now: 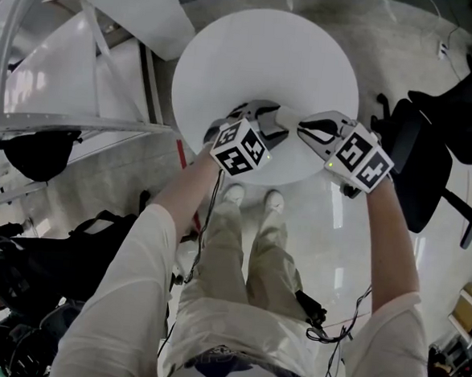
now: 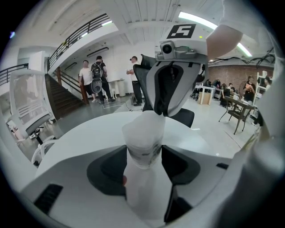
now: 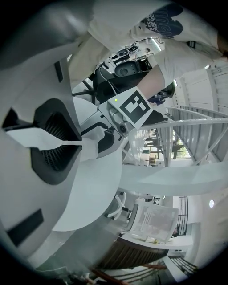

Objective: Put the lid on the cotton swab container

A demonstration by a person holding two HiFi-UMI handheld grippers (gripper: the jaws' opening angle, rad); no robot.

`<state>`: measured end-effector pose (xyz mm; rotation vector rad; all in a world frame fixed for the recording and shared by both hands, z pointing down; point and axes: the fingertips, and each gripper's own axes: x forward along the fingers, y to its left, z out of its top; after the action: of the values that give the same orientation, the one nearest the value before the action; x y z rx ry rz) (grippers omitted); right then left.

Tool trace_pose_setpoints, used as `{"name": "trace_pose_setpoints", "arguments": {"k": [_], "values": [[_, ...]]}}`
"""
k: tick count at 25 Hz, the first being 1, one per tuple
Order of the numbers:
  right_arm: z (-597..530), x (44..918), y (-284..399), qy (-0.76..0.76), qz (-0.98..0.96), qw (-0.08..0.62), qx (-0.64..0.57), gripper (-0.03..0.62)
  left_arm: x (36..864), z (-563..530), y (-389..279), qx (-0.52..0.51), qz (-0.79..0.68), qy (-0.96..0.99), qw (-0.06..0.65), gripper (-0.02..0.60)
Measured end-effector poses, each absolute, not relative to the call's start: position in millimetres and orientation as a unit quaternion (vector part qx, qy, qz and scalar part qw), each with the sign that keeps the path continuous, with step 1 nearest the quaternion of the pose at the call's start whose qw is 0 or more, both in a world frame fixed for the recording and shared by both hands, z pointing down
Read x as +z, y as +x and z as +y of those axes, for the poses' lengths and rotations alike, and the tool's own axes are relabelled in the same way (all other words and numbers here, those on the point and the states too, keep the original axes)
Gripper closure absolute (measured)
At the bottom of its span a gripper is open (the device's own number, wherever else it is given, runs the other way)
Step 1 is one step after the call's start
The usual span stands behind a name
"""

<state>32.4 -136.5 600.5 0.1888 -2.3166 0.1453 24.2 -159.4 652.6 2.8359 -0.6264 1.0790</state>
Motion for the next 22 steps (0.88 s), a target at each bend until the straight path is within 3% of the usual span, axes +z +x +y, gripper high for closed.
{"name": "trace_pose_setpoints", "arguments": {"k": [12,22], "values": [[-135,599,33,0.079,-0.915,0.388,0.074,0.553,652,-158,25,0.35,-0.208,0.913,0.012,0.341],[-149,550,46,0.214,-0.942,0.214,0.145,0.548,608,-153,17,0.285,-0.241,0.928,-0.001,0.341]]}}
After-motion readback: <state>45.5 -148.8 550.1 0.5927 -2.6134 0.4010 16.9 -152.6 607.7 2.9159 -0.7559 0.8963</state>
